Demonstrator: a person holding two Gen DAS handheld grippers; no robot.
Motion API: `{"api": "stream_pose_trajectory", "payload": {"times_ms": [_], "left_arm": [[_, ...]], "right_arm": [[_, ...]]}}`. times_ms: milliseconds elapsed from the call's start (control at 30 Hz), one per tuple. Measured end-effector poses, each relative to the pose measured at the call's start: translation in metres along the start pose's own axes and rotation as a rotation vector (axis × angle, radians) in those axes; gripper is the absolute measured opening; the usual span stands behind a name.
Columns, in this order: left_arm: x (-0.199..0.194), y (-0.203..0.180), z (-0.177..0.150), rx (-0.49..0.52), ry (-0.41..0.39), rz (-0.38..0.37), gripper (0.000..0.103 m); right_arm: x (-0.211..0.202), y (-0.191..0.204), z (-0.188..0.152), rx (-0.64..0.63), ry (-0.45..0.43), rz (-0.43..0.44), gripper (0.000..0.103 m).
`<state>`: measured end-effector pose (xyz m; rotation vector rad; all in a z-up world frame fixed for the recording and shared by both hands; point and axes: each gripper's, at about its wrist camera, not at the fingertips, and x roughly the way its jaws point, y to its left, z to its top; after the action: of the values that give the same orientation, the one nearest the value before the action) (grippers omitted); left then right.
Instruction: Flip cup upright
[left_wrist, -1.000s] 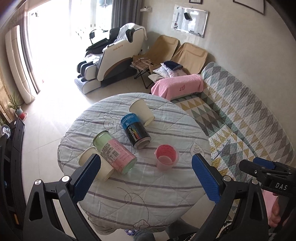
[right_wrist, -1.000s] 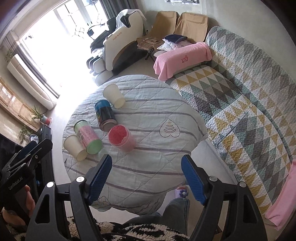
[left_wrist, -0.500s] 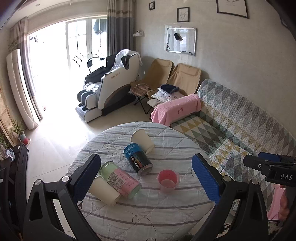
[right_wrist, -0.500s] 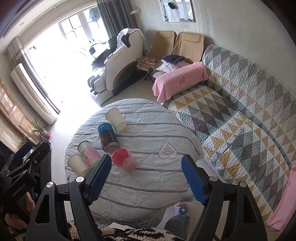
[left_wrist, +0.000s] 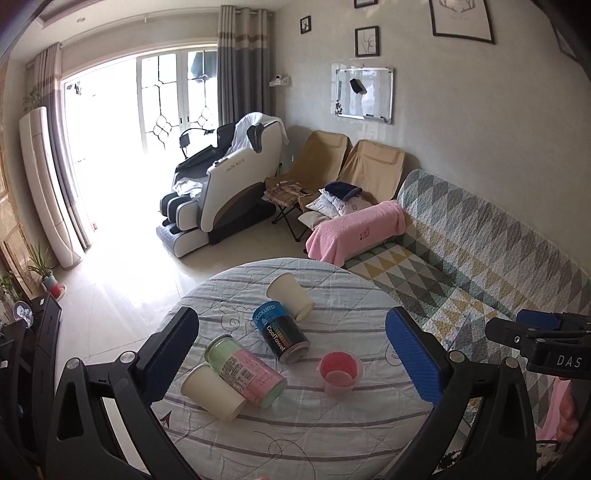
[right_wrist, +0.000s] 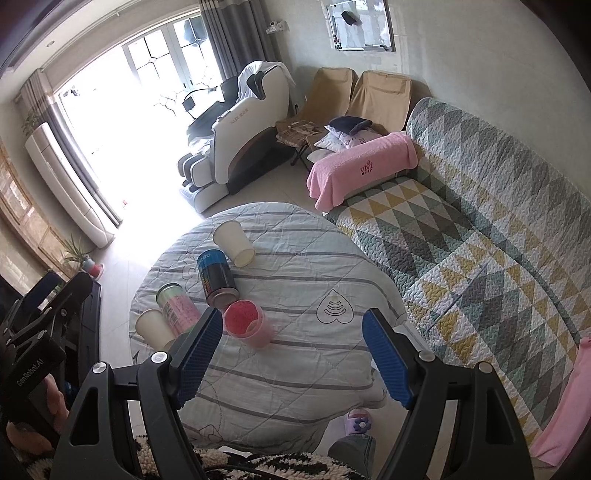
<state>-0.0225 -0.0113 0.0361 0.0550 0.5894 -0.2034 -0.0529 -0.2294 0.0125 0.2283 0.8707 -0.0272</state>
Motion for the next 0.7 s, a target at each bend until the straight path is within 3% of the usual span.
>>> {"api": "stream_pose_trajectory", "payload": {"times_ms": [700], "left_arm": [[0.0023,0.004,0.0075,-0.011,-0.01,0.028,0.103]], "right_arm": [[-0.0015,-0.003,-0.0028,-0.004,-0.002,0.001,0.079]]}}
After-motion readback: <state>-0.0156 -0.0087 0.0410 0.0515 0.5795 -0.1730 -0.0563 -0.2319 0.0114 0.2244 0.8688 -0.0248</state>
